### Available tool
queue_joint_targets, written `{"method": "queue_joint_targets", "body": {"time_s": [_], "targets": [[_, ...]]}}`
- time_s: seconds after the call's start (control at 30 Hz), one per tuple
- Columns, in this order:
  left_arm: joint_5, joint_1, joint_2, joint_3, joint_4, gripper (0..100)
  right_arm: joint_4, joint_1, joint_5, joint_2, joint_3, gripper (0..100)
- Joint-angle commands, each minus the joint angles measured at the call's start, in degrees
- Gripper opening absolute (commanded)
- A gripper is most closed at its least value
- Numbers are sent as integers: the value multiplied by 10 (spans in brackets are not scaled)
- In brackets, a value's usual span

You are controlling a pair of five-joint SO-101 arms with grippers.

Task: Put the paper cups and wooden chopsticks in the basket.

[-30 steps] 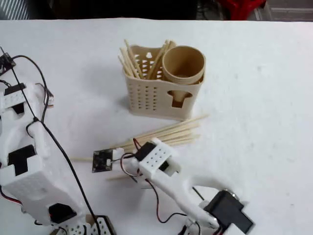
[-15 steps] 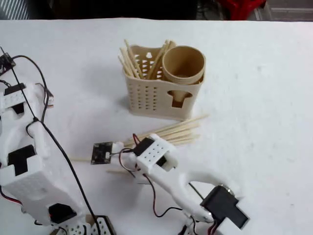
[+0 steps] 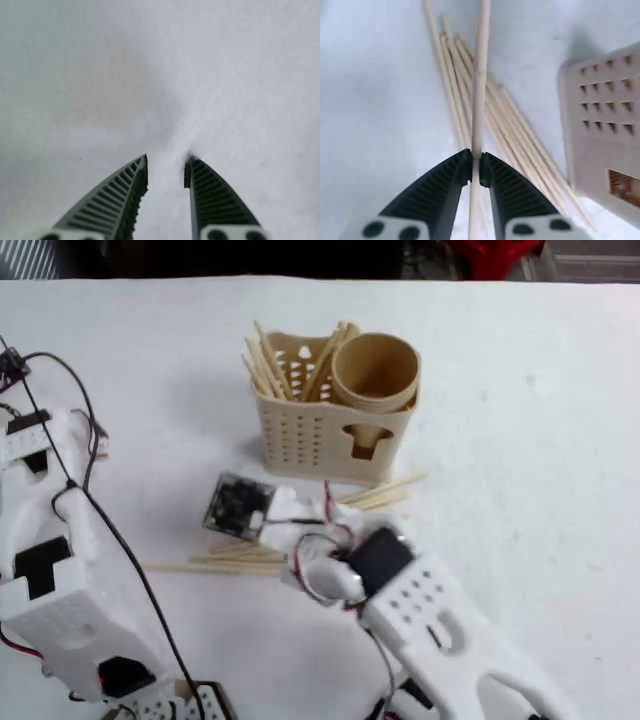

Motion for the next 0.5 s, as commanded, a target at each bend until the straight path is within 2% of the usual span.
{"method": "queue_joint_targets", "body": {"time_s": [0.0,0.13,0.27,0.47], "targets": [[4,7,-2,-25,-2,139,20,4,-39,-22,-143,16],[4,6,-2,-25,-2,139,-18,4,-98,22,-308,16],[4,6,-2,-25,-2,139,-126,22,-114,87,-435,17],[4,5,-2,-25,-2,139,-317,87,-119,181,-472,21]]}}
